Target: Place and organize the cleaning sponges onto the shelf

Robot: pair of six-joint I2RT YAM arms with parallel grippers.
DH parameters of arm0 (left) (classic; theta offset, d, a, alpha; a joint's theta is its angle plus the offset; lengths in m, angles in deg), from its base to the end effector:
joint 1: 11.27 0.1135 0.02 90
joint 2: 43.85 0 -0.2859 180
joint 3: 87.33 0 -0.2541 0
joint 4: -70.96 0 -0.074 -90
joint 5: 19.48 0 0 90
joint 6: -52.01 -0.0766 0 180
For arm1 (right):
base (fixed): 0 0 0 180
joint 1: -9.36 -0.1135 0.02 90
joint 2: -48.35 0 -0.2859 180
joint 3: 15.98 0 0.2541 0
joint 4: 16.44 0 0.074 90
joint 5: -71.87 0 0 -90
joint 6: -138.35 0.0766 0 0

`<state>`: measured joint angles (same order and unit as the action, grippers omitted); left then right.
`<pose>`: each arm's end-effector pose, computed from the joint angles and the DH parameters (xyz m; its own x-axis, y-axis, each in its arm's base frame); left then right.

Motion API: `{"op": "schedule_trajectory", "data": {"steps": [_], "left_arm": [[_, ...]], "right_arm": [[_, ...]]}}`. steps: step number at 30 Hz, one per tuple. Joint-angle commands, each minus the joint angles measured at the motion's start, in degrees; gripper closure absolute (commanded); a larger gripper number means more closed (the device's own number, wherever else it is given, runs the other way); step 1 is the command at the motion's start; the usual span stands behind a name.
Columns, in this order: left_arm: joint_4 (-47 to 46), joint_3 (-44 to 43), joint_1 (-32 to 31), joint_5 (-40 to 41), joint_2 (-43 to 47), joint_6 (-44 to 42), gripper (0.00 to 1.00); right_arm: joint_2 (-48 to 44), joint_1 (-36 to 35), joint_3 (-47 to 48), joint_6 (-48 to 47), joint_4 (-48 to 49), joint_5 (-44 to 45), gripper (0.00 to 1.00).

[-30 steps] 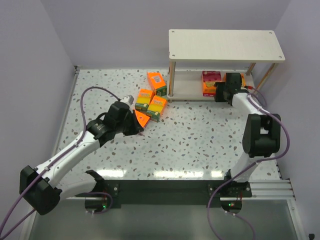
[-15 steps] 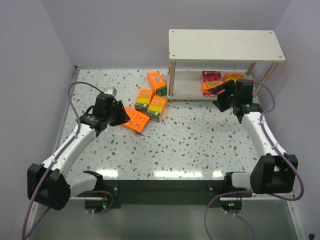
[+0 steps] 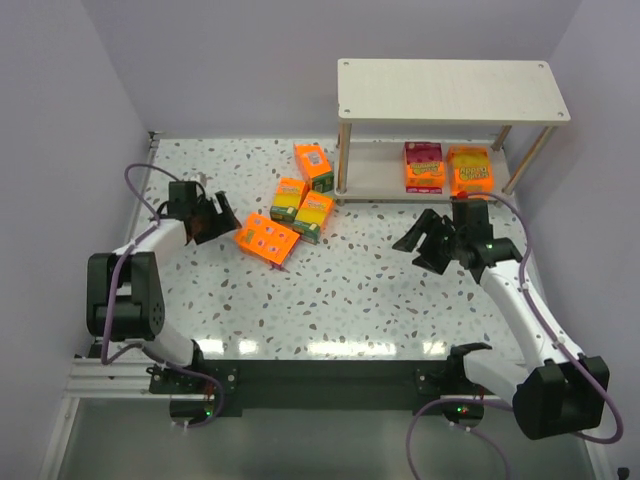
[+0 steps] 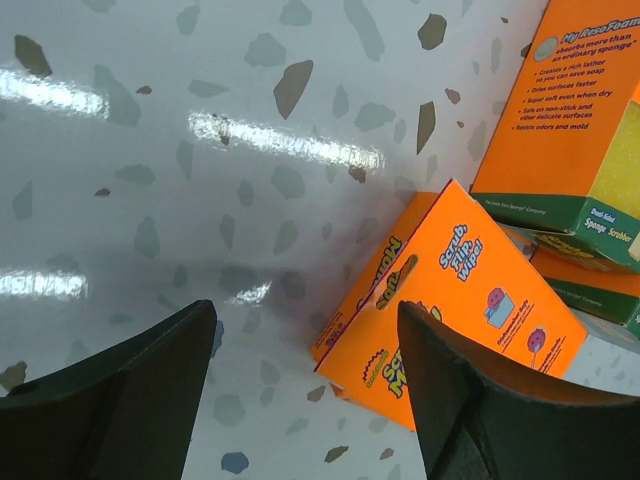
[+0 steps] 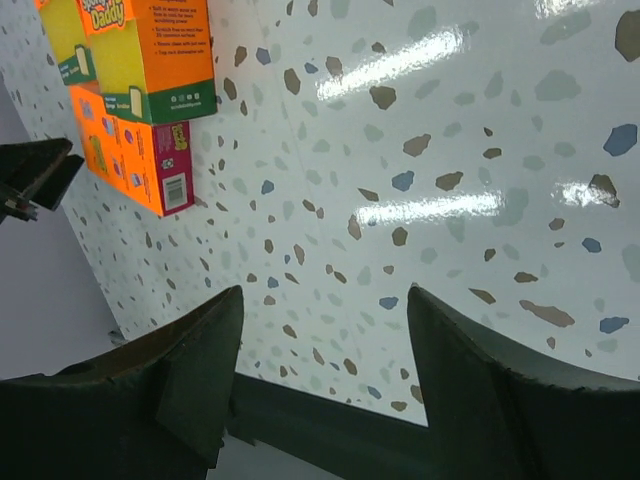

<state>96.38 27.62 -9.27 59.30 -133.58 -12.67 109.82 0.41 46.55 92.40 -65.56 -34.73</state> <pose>0.3455 -0.0028 0.1789 -0.7317 -0.4453 -0.5160 -0.2461 0.8786 -0.4093 0.2297 0.0583 0.2597 -0.7629 0.5544 -0.3326 0.2682 0.7395 0.6174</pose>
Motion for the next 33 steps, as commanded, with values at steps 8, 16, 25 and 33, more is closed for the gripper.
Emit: {"op": "schedule_trajectory", "data": {"steps": [8,16,25,33], "left_arm": [[-22.2,5.6,2.7,-26.4,-7.3,-2.6,0.29],[-19.8,5.3,2.8,-31.5,-6.1,-3.8,0.97],[-1.2,6.1,2.7,-24.2,13.3,-7.1,1.00],[11.6,2.5,-14.3,-6.2,30.7,-6.7,1.00]], "right_arm": [[-1.8,-0.1,-1.9,-4.0,-2.2,-3.4,0.30],[-1.8,-0.1,-1.9,-4.4,-2.7,-3.3,0.32],[-3.3,-0.1,-1.1,-5.6,-6.0,-3.1,0.32],[-4.2,-0.2,-1.5,-7.4,-8.6,-1.5,0.33]]}}
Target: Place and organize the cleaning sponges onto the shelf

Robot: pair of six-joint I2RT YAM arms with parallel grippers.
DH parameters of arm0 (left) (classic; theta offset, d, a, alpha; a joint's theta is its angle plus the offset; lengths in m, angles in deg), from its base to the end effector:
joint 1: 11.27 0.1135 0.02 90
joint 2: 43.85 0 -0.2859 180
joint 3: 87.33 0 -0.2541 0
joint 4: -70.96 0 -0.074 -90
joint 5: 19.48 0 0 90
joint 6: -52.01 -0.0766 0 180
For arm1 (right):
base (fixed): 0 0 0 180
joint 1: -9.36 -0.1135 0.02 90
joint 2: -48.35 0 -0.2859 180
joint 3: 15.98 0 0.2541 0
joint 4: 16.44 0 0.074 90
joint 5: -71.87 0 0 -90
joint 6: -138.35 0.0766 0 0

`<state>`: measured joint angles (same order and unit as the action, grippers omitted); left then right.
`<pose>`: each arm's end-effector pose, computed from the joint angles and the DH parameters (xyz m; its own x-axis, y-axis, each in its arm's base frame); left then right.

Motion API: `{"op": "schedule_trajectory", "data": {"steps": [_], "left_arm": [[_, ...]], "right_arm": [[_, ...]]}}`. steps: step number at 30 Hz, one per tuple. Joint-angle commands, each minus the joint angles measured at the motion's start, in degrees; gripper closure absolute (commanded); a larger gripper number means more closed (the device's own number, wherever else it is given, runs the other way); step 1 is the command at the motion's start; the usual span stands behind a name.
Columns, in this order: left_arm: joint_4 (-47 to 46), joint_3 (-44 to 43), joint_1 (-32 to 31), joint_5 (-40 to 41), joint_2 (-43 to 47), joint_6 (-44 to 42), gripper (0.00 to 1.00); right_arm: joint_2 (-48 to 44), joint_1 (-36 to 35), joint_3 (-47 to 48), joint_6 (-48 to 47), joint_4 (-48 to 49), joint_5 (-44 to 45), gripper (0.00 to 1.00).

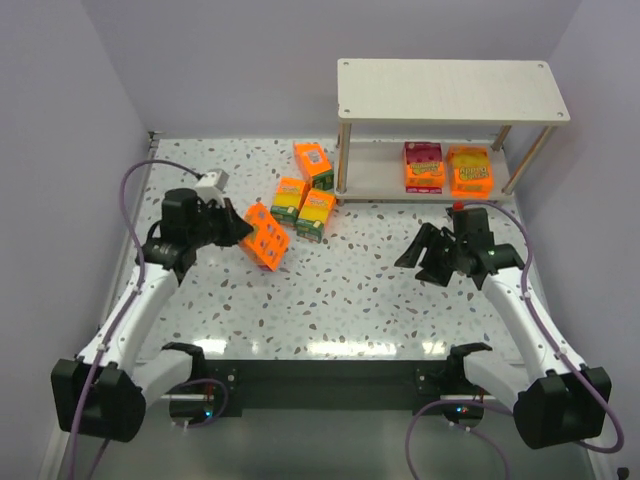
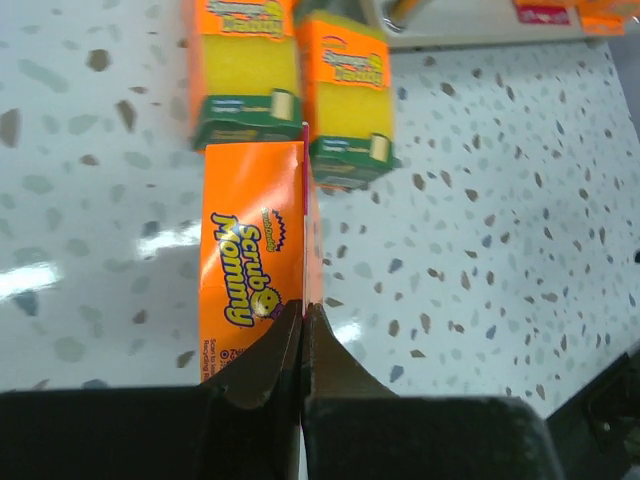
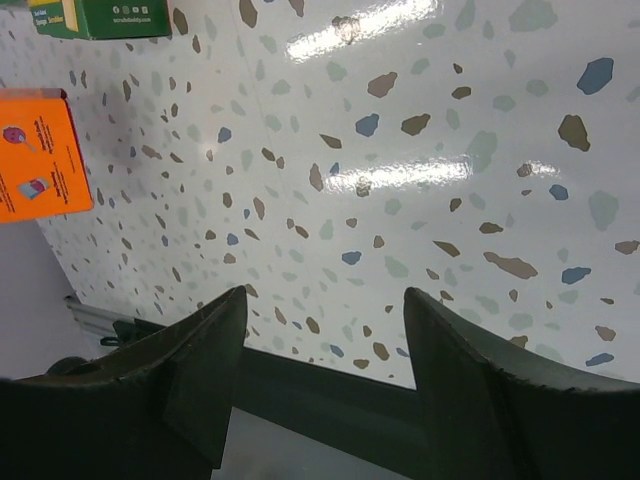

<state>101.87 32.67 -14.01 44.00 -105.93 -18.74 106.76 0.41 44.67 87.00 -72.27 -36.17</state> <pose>0.2577 -0.0466 0.2793 -0.6509 -0.2642 -0.7117 0.2142 0.8355 -0.5061 0.2050 0.0563 0.2488 -0.8267 0.4710 -0.3079 0.2392 0.7894 0.5654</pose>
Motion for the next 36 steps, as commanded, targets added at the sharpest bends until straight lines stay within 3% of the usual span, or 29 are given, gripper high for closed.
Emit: {"op": "schedule_trajectory", "data": {"steps": [1,6,7,13,19,22,26,29,32,33,36], "left_arm": [[6.1,-2.2,-12.4,14.3,3.5,1.2,1.00],[7.5,-0.1,-29.3,32.1,2.7,6.5,1.00],[8.1,-0.2,-31.3,38.2,2.2,8.2,1.00],[11.5,-4.0,-44.1,55.0,-2.2,14.1,1.00],[13.2,-7.8,-55.5,67.2,-8.2,20.2,1.00],[15.8,-12.6,-62.6,71.1,-15.0,23.0,1.00],[16.9,-16.7,-66.9,72.4,-21.3,27.1,1.00],[12.0,-16.3,-68.1,67.0,-23.9,27.8,0.85],[3.8,-14.3,-69.0,59.8,-23.9,26.4,0.62],[1.9,-13.9,-69.2,58.3,-23.8,25.2,0.47],[-2.8,-13.8,-69.7,54.6,-22.6,23.4,0.23]], "right_arm": [[-1.0,-0.2,0.3,-2.2,-1.9,-0.1,0.33],[-1.2,-0.2,-0.7,-2.3,-1.2,0.7,0.33],[-1.2,-0.2,-0.9,-2.3,-1.1,0.8,0.33],[-1.9,-0.1,-1.8,-2.5,-1.1,1.6,0.33],[-2.0,-0.2,-2.3,-2.4,-1.1,2.0,0.33],[-2.1,-0.2,-1.9,-2.4,-1.4,2.4,0.33],[-1.9,-0.2,-1.5,-2.6,-2.1,2.7,0.32],[-1.9,-0.1,-1.0,-2.5,-2.6,3.1,0.31],[-1.9,-0.2,-0.5,-2.5,-3.4,4.2,0.27],[-1.9,-0.1,-0.3,-2.5,-3.4,4.5,0.26],[-1.5,-0.1,0.3,-2.4,-3.9,4.9,0.24]]}}
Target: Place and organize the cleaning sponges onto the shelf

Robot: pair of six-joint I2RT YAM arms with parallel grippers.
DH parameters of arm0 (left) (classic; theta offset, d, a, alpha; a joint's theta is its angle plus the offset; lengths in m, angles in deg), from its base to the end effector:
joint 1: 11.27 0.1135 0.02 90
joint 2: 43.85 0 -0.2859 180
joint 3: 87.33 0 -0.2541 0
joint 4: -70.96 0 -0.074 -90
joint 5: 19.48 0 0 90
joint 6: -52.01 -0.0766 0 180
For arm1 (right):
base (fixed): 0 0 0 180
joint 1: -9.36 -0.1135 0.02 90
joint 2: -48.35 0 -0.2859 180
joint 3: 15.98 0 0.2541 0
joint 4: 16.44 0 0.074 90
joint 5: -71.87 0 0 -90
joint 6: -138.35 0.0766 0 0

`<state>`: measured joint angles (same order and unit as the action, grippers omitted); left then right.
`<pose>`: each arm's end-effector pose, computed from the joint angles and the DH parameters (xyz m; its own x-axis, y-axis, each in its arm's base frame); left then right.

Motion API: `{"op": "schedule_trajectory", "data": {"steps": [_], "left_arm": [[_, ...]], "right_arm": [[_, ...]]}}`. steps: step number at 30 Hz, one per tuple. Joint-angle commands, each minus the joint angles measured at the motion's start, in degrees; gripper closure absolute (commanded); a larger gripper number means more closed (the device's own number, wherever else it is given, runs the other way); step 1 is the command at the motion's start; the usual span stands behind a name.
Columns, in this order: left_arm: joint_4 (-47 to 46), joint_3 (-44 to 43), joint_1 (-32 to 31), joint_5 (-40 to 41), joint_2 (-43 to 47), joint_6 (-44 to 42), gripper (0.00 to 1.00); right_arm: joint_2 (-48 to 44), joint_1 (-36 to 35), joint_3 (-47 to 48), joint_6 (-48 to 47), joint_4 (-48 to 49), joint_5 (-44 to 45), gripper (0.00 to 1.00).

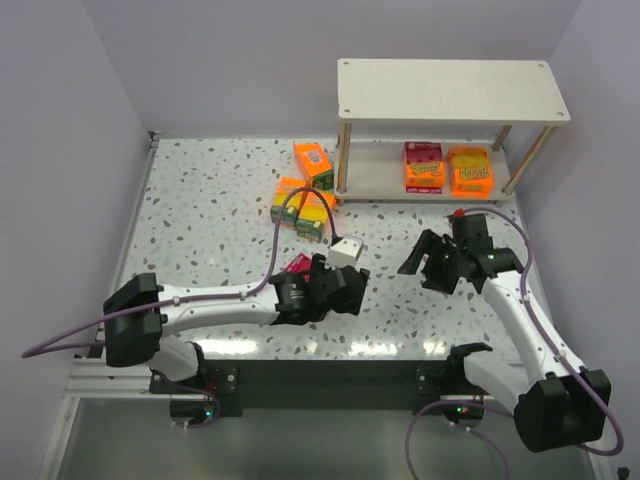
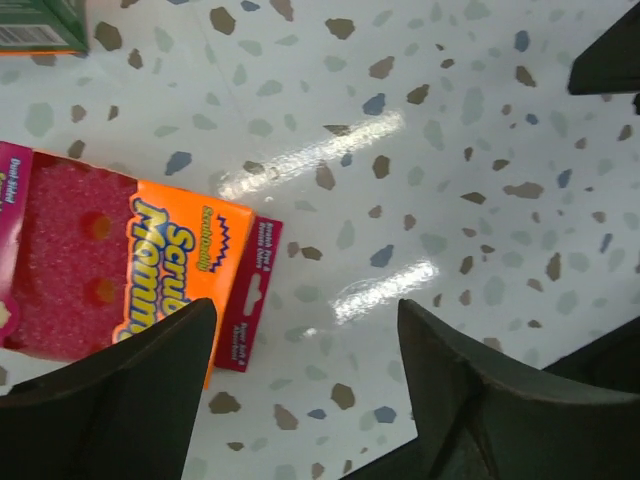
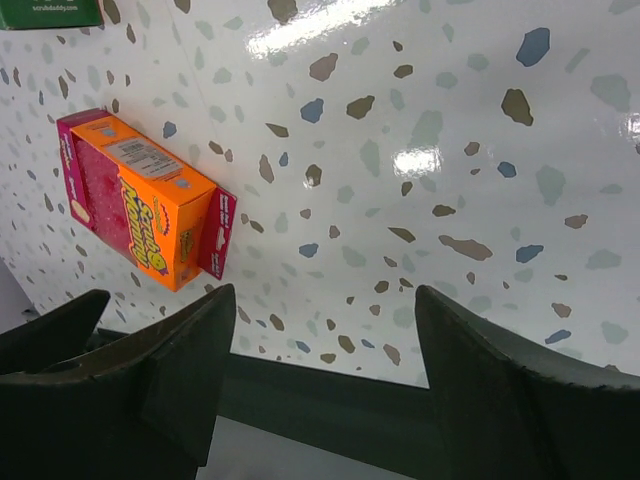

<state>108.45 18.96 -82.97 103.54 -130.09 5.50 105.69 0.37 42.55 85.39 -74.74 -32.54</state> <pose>0.1458 -0.3079 0.2377 -0.6468 0.1178 -0.7535 0.3322 0.9329 -0.1393 0.1948 0.0501 0.2350 -0.8336 0.4588 -0.3076 0.2723 0.8258 0.4939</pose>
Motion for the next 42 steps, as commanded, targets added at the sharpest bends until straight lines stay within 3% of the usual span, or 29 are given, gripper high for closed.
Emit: {"op": "schedule_trajectory", "data": {"steps": [1,5,10,14,17,20,22,23,25,32,37,42], "left_arm": [[-10.3,-0.4,-0.7,-6.2,1.9,-1.1,0.19],[-12.9,-0.2,-0.7,-8.7,6.0,-1.5,0.12],[-7.1,0.8,1.4,-2.6,14.4,0.8,0.06],[-5.2,7.7,16.5,-9.0,24.9,0.0,0.18],[-4.3,11.3,26.5,-14.7,29.1,-4.0,0.36],[-3.2,12.6,32.8,-18.6,30.2,-6.1,0.64],[-3.3,13.8,35.6,-20.8,30.2,-6.5,0.76],[-3.4,14.3,36.5,-21.8,30.2,-6.0,0.89],[-3.9,16.3,38.3,-24.0,30.5,-5.3,1.00],[-3.9,19.8,40.0,-26.2,33.1,-2.5,1.00],[-1.8,20.6,40.2,-25.5,35.3,-1.7,1.00],[0.2,21.1,40.4,-24.6,37.3,-1.1,1.00]], "right_arm": [[-0.3,-0.1,2.6,-0.8,-1.5,1.3,0.24],[0.1,-0.1,2.5,-0.6,-1.1,0.4,0.24],[0.1,-2.0,-0.1,3.4,2.6,-2.7,0.25],[0.1,-7.4,-3.8,10.4,10.6,-3.5,0.25],[2.5,-14.8,-5.1,16.3,16.1,-1.4,0.25],[6.2,-21.6,-4.3,20.6,20.6,0.7,0.25],[8.1,-25.4,-3.1,23.2,23.3,2.4,0.26],[10.1,-26.7,-2.7,24.1,24.1,2.9,0.26],[12.3,-29.7,-1.4,26.4,26.2,4.2,0.28],[23.3,-37.7,4.1,30.5,29.4,8.6,0.36],[27.7,-38.9,5.4,34.3,29.8,11.2,0.46],[29.7,-39.4,5.9,36.3,27.1,12.2,0.50]]}}
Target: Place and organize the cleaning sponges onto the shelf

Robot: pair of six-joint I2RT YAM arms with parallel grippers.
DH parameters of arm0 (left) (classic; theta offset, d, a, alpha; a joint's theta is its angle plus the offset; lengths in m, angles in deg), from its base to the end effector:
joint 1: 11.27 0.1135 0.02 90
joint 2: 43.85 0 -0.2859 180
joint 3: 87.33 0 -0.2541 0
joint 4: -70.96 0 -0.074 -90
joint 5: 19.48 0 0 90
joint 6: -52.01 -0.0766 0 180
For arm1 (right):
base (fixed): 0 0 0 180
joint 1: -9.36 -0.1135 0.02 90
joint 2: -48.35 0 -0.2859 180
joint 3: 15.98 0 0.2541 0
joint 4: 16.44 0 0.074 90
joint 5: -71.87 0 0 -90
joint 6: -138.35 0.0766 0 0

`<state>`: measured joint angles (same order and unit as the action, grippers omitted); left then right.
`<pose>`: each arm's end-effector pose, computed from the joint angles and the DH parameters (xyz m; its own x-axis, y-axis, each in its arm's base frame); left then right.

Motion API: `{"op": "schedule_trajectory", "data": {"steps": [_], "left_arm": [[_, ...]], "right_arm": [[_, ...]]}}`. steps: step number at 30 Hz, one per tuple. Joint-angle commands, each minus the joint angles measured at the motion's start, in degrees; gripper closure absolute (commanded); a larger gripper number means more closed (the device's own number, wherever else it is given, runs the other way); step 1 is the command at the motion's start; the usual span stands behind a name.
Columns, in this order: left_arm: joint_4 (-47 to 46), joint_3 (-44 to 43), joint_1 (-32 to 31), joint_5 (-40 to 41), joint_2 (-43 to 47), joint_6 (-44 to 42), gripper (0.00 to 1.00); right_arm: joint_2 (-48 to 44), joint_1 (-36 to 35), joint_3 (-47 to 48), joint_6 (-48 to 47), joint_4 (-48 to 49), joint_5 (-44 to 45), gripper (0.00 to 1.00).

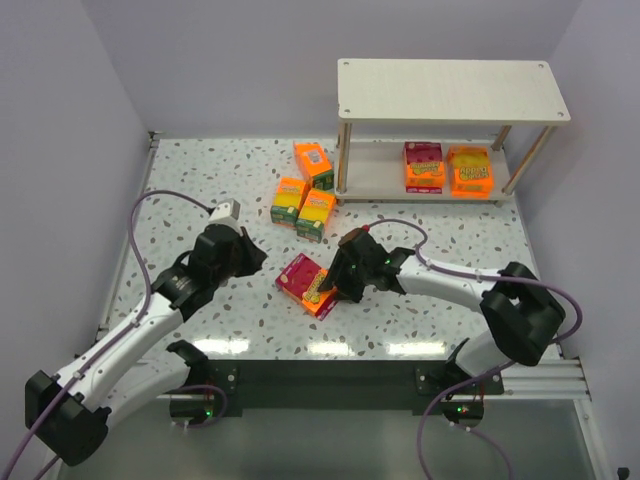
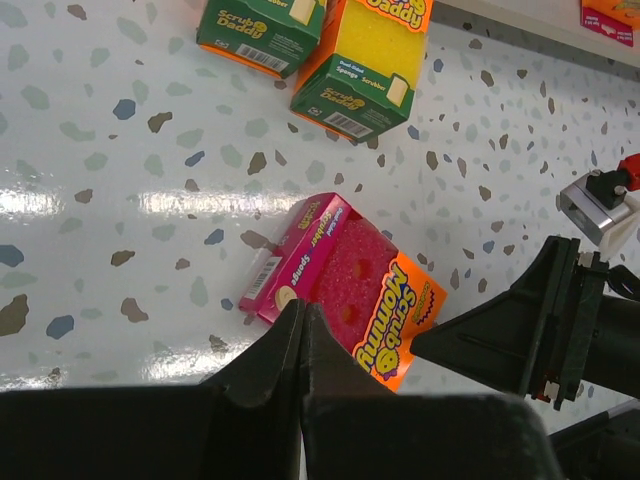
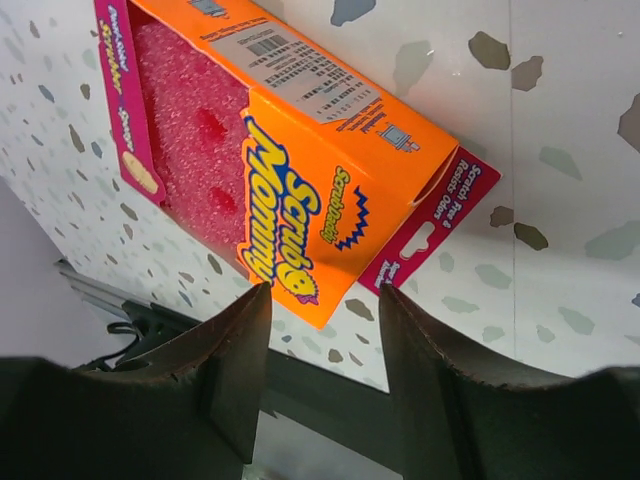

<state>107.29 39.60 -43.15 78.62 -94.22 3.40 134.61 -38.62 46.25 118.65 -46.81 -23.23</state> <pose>0.1893 -0.1050 0.2627 -0.6327 -0.3774 -0.6763 0.0066 0.8706 -0.4920 0.2098 0.2430 0.1731 -0.9127 0.3879 -0.1282 0.2513 0.7805 0.5724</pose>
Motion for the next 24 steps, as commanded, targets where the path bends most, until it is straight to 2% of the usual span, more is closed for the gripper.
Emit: {"op": "schedule_trajectory", "data": {"steps": [1,13,16,17,19,20,24], "left_arm": [[1.6,0.6,0.6,0.4,1.7,1.1,1.00],[2.1,1.0,0.9,0.3,1.8,1.8,1.00],[2.5,1.0,0.9,0.4,1.9,1.9,1.00],[2.5,1.0,0.9,0.4,1.9,1.9,1.00],[2.8,1.0,0.9,0.3,2.2,1.9,1.00],[2.9,1.0,0.9,0.3,2.5,2.0,1.00],[3.3,0.9,0.9,0.3,3.2,2.4,1.00]], "right_arm": [[1.0,-0.4,2.1,3.3,-1.0,3.0,0.50],[5.3,-0.8,0.3,7.1,2.9,4.4,0.64],[5.1,-0.8,-1.4,7.7,3.2,4.9,0.76],[4.8,-0.7,-1.9,8.0,3.3,4.9,0.87],[3.3,-0.7,-3.0,7.9,3.2,4.9,0.97],[1.5,-0.6,-3.6,7.6,2.3,4.9,1.00],[-4.2,-0.6,-5.9,6.9,-0.9,6.1,1.00]]}}
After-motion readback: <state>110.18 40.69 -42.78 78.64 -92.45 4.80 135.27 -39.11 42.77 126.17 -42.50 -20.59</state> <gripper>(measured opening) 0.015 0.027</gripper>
